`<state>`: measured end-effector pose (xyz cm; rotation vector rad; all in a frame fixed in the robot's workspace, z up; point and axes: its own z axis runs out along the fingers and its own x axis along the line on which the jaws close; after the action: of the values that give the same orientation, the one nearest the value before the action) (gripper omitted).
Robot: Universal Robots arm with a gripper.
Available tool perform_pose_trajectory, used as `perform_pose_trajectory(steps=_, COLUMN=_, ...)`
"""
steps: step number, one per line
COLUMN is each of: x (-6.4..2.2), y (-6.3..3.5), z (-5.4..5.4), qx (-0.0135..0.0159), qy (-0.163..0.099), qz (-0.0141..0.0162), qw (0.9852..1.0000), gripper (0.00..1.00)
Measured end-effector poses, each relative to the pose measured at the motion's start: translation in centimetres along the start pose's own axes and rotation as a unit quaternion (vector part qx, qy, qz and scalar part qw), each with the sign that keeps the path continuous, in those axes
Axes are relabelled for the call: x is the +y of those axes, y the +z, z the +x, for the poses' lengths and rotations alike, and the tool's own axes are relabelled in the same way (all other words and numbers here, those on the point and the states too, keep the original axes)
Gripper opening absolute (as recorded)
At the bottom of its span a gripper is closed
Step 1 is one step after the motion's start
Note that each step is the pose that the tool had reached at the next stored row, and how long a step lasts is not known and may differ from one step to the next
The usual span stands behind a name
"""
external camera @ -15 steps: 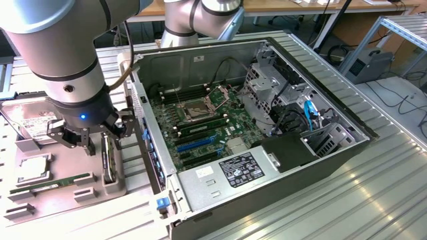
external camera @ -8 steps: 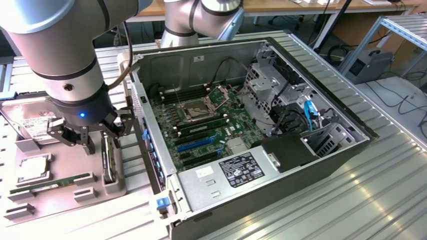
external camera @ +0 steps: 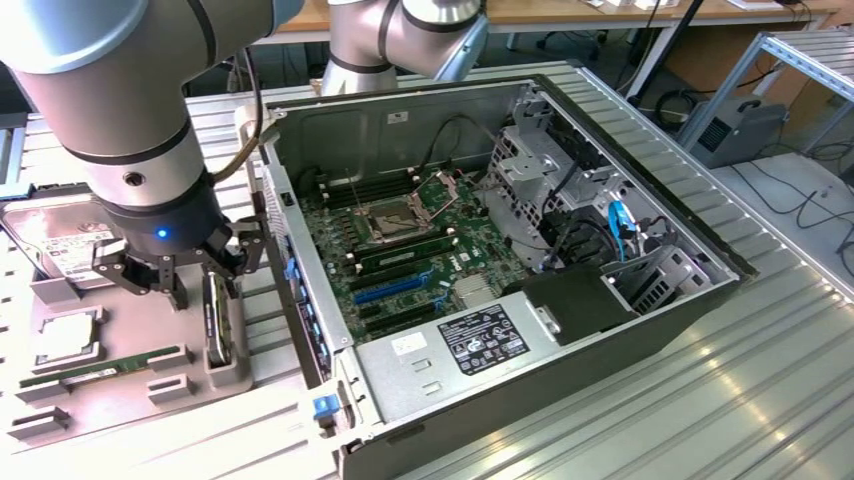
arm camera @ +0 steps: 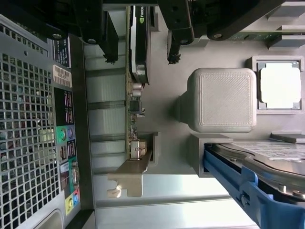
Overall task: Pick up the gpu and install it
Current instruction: 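Pick up the gpu and move the gpu toward the slot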
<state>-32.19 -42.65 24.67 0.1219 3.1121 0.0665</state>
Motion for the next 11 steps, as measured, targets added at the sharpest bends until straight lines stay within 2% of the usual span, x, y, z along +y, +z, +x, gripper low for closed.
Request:
perform_pose_trajectory(steps=5, x=0.28, y=0.18, z=0.0, qx=0.0, qy=0.0, qz=0.0, qw=1.0, gripper=0.54)
perform_pose_trajectory(steps=11, x=1.03, y=0.26, z=0.1, qx=0.0, qy=0.0, qz=0.0, qw=1.0, gripper=0.54)
